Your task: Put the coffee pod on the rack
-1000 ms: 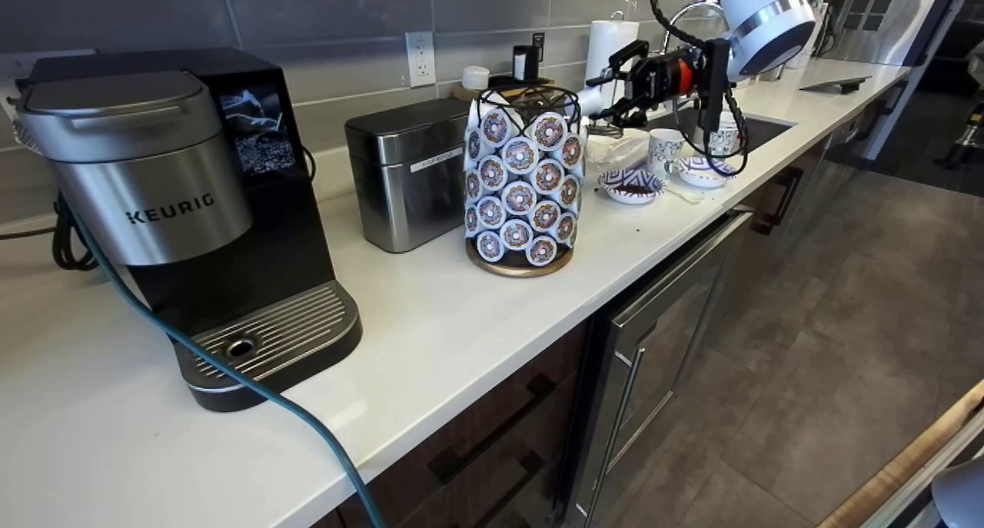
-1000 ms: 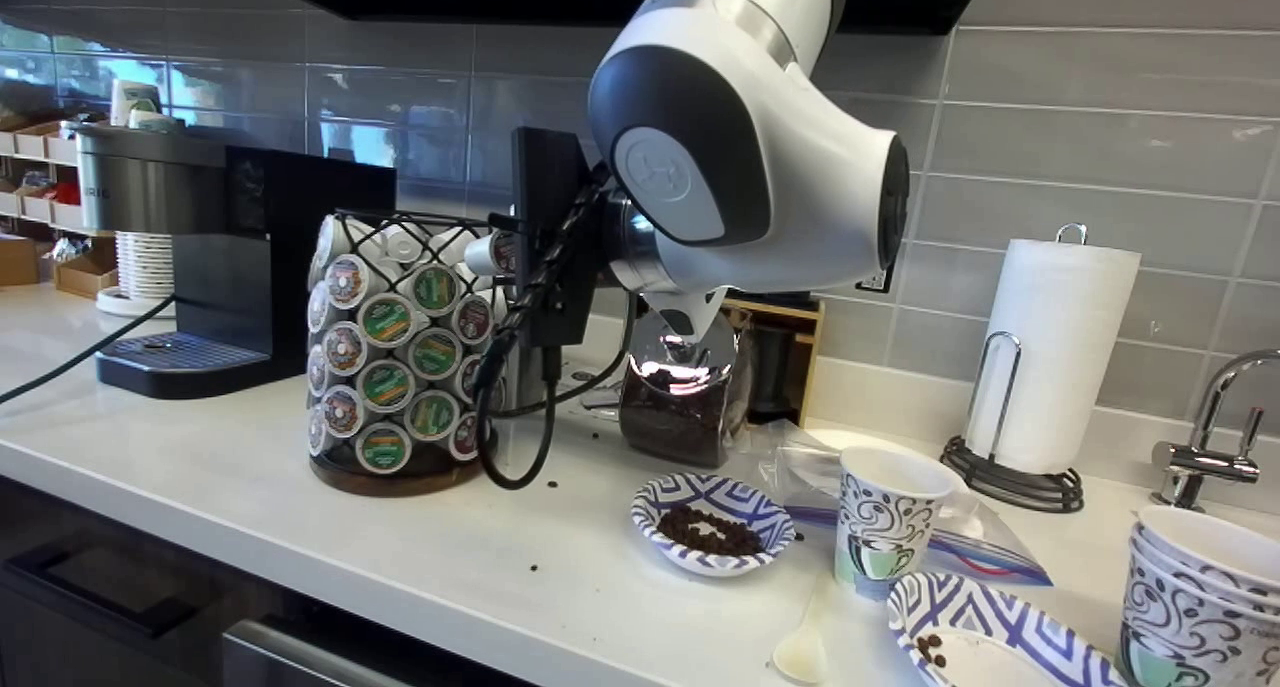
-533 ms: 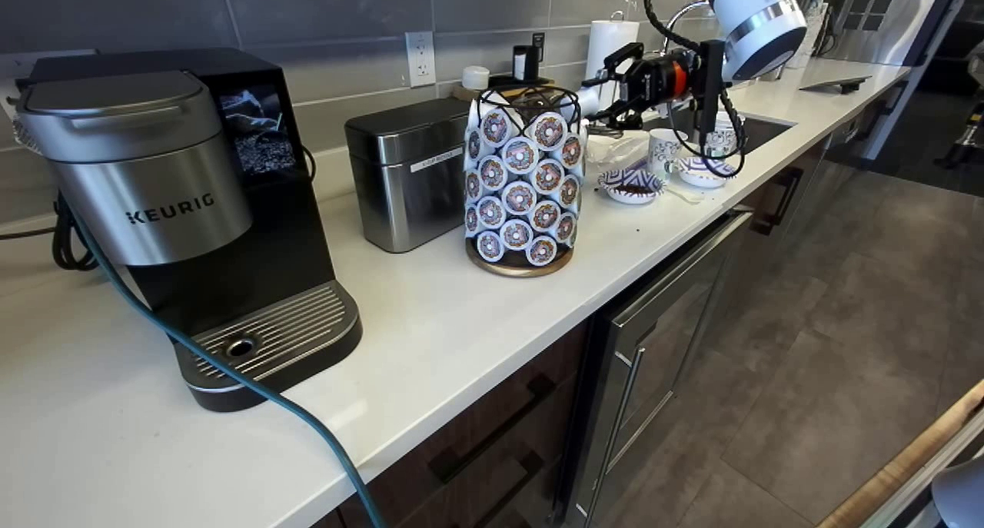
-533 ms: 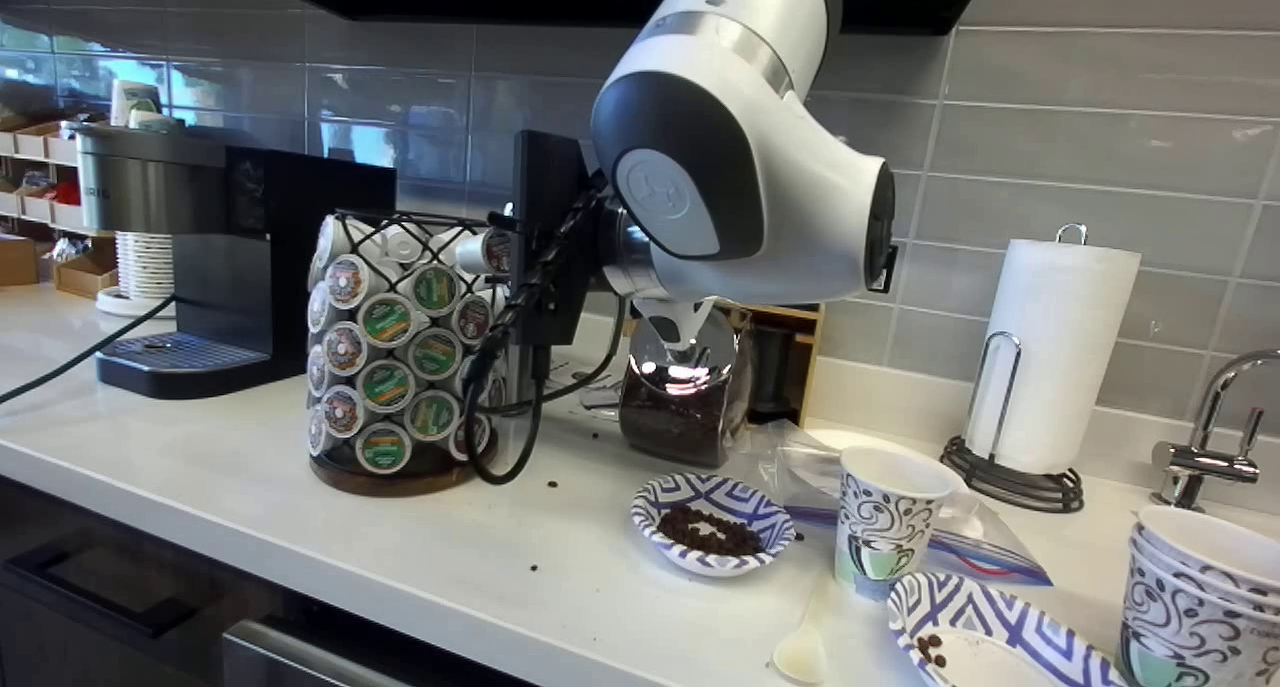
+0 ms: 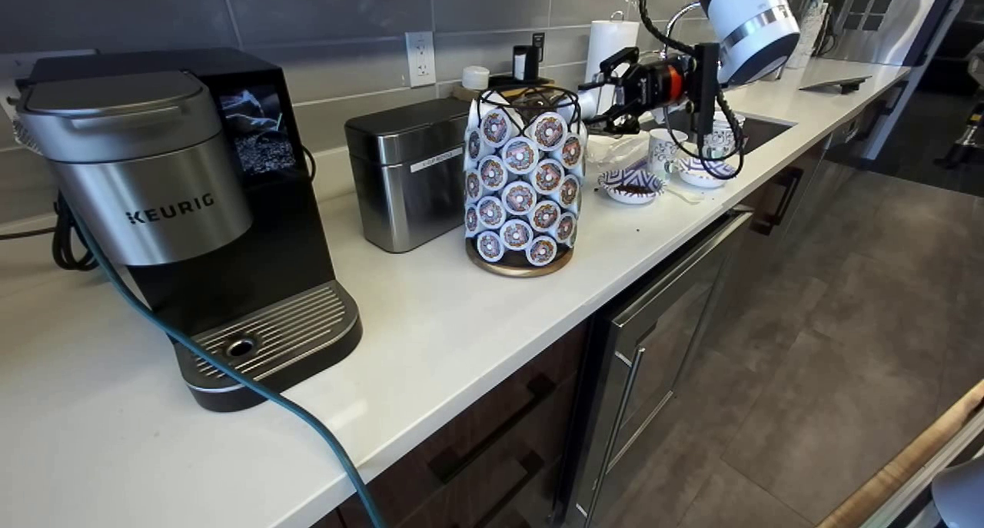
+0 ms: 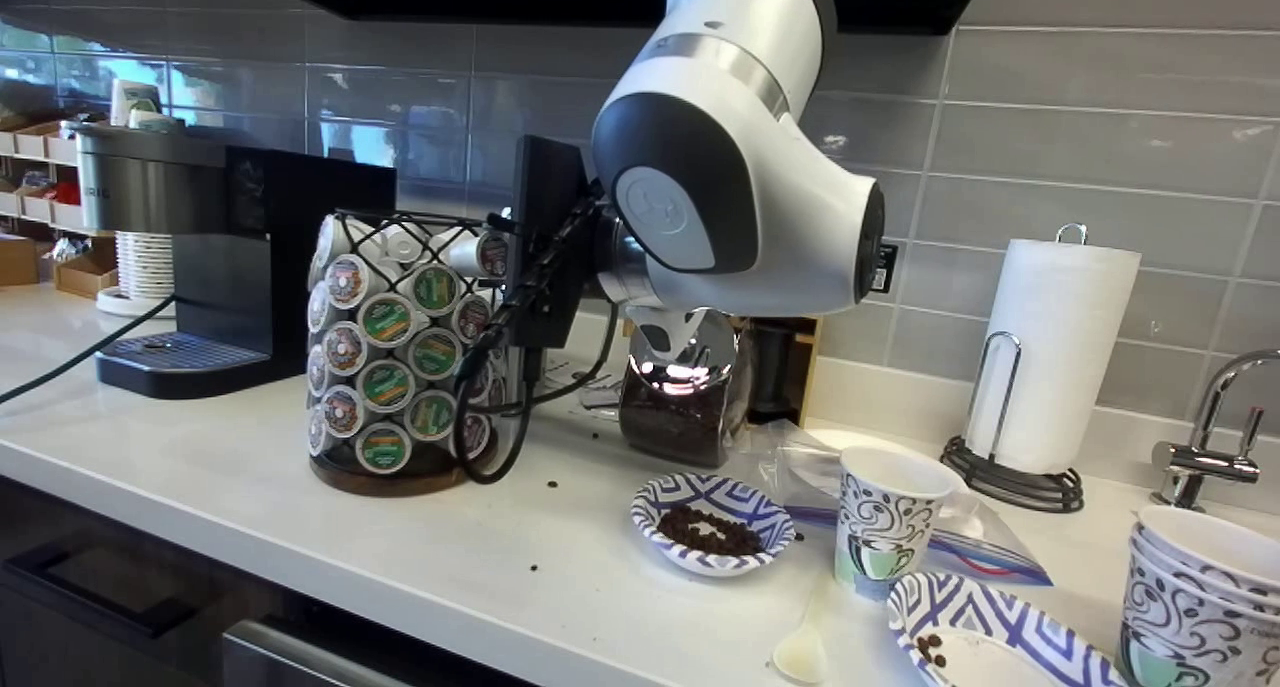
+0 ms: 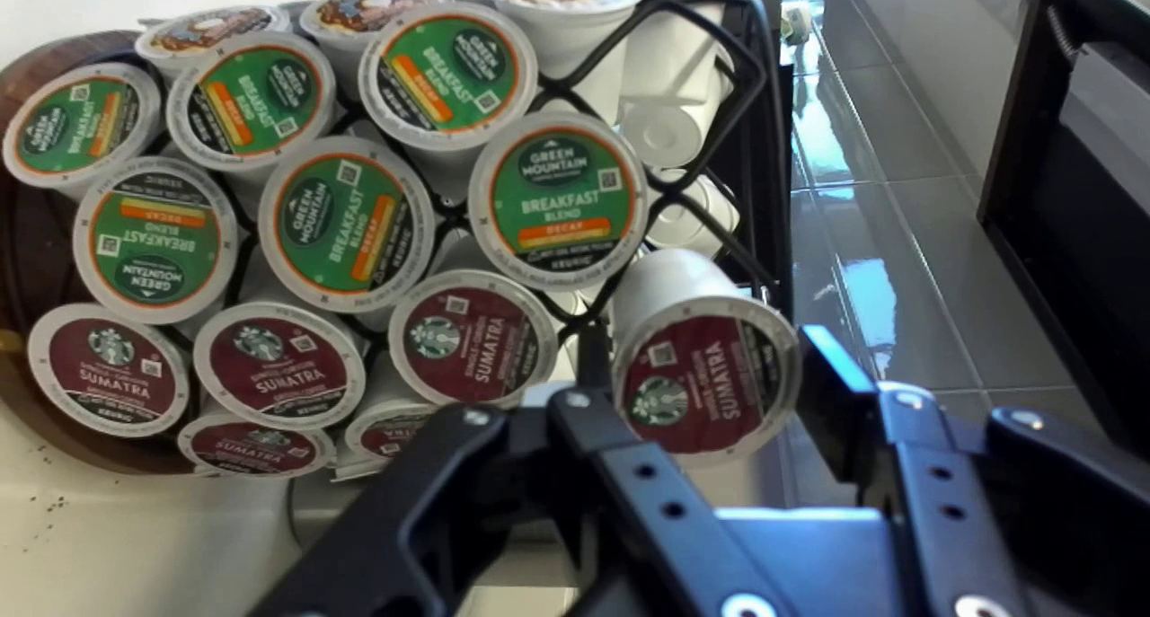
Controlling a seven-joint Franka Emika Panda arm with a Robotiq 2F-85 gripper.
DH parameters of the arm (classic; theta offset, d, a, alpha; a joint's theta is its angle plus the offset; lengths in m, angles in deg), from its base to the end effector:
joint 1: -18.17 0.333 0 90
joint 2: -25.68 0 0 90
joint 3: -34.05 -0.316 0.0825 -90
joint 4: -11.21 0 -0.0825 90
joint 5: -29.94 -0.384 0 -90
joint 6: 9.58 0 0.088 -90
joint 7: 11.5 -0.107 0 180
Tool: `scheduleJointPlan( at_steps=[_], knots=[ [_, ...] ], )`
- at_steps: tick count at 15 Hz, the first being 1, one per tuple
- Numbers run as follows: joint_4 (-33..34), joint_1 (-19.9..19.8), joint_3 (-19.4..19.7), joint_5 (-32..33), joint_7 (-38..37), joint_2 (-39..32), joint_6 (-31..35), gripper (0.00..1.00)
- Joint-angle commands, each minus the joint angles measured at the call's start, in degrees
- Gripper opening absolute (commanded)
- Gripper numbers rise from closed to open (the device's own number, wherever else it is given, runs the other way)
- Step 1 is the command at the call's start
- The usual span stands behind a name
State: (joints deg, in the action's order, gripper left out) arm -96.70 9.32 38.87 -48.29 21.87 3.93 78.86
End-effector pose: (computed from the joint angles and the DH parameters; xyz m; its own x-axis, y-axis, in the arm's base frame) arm 0.6020 -0.0323 0.3403 0.9872 -0.0996 -0.1248 -0.1395 -0.1583 -0.9775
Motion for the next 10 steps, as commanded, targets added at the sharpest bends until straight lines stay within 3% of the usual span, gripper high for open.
scheduleJointPlan(
  at_steps=[1,10],
  knots=[
    [1.5,0.2,-0.1,-1.2,-2.4,-1.6,-1.6,0.28],
    [2.0,0.8,-0.8,-1.6,-5.3,-2.3,-1.4,0.28]
  ],
)
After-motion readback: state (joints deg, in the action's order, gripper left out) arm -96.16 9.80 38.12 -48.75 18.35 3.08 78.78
